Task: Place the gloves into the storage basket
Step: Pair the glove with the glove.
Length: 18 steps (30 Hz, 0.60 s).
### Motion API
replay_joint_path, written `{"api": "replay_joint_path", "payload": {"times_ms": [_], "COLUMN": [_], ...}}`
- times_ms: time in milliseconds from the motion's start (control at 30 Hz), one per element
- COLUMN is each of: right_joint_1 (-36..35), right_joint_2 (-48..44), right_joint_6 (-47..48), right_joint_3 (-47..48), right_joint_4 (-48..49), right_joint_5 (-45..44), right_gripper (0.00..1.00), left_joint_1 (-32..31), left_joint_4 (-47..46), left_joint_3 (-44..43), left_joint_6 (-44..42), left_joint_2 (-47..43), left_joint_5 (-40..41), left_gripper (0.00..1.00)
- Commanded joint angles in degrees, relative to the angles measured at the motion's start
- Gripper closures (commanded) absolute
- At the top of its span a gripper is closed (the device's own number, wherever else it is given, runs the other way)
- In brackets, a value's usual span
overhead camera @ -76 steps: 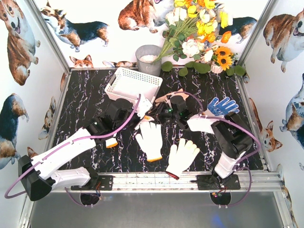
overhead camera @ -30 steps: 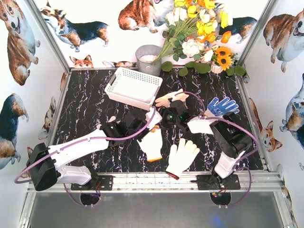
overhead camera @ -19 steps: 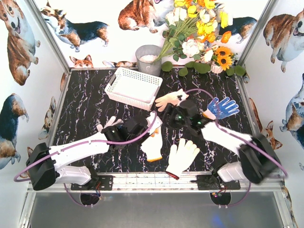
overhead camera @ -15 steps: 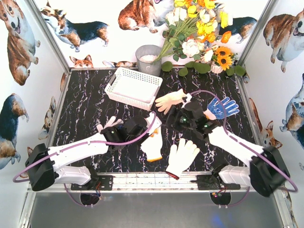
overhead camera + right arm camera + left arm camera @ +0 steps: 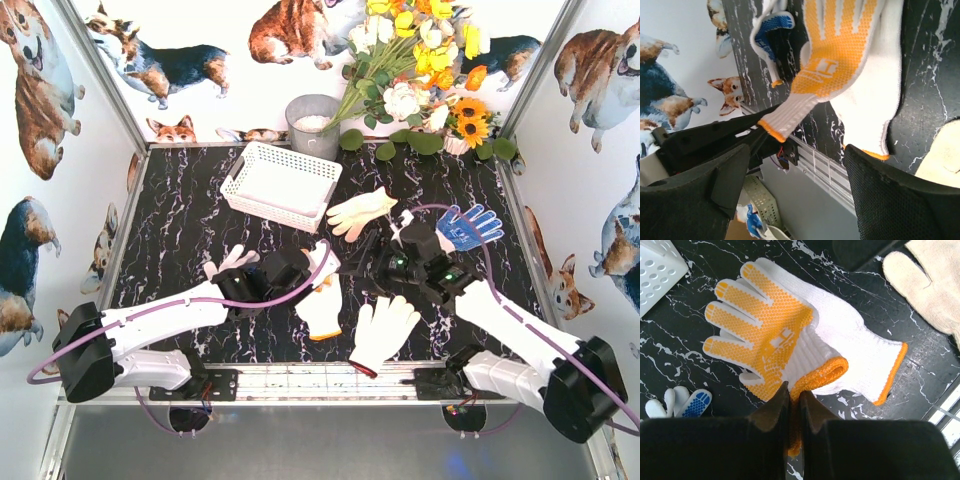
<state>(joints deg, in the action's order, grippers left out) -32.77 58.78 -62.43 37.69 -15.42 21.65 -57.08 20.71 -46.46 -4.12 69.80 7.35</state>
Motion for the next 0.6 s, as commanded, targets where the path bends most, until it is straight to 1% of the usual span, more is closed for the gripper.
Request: {"api": "replay_joint_path", "payload": {"times_ms": [0,167,333,467,567], "right_joint_1": [-0.1,-0.3,-1.7,-3.0,-3.0], "right_joint_2": [2.1,7.7,12.8,15.6,16.8], "right_joint_6": [-5.5,-6.7,-10.8,-13.3,-15.5], "right_joint_3": [-3.1,-1.9,-2.3,-1.0,-0.8], "right_joint_4": [9.7,14.5,22.1,21.5,21.0], "right_joint_5": [2.4,4.7,6.3,3.5,2.1], "right_gripper": [0.20,0.20,0.20,0.20,0.21], "left_joint_1": [-0.5,-0.6,-1.3,-3.1,-3.2], "left_joint_4": [-1.3,-1.7,-1.2,-0.7,-0.8], "left_joint_3": [0.5,0.1,0.3,0.3,-0.2], "left_joint_6": [0.0,0.1,0.7,0.1,0.4], "left_joint_2": [-0.8,-0.5,-1.1,-1.1,0.2], "left_joint_5": [0.2,-0.4,0.3,3.9,5.4], "left_gripper": [1.00,1.00,1.00,1.00,1.00]}}
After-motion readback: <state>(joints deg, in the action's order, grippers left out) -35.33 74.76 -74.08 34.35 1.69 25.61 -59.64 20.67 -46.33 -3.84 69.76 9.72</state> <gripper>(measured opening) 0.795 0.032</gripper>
